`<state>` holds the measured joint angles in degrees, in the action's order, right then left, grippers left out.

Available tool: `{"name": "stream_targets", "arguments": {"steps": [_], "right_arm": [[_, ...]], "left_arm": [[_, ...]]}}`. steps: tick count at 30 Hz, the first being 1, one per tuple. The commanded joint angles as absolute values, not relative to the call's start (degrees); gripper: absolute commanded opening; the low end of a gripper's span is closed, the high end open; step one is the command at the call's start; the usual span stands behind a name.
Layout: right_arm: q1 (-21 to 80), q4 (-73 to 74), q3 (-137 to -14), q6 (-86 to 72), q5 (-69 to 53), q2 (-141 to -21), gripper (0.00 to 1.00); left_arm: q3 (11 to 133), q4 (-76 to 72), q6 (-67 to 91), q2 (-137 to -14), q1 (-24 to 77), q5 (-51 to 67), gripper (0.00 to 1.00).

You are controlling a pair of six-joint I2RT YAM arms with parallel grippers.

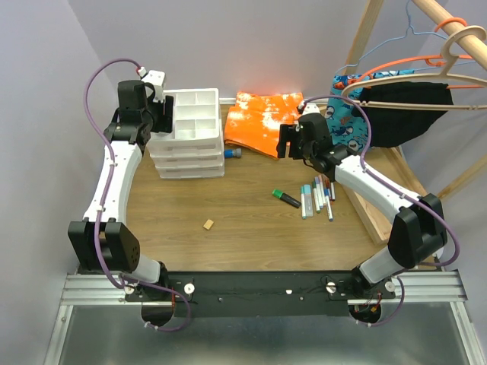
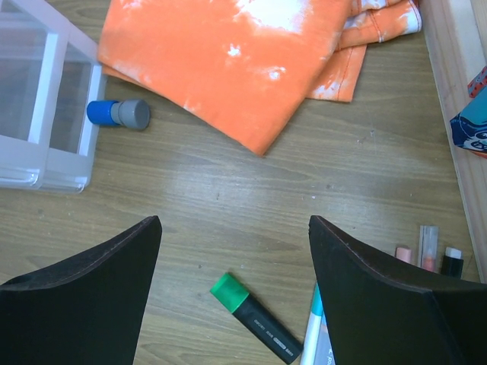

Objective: Sort the stationery into containers
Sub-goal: Place the stationery in the storage box, then pick up the pen from the center of the board.

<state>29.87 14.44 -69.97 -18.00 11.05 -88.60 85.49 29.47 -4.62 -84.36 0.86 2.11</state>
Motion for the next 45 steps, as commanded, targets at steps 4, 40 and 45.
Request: {"name": "stream_targets", "arguments": {"steps": [4,40,45], "right_arm": [[29.4,13.9,-70.1,-18.0,10.2,-88.2,0.86],[29.4,42.8,-86.2,24.3,-14.4,-115.5,0.63],[29.5,43.1,-84.6,25.0,-16.0,-114.0,0.61]], "left_arm": [[88.2,28.6,-3.0,-82.9,0.6,0.4,0.84],[66.1,8.7,12.8,-53.9,-14.1,35.7,0.99],[65.7,8.7,13.2,-53.8,-14.5,35.2,0.99]]}}
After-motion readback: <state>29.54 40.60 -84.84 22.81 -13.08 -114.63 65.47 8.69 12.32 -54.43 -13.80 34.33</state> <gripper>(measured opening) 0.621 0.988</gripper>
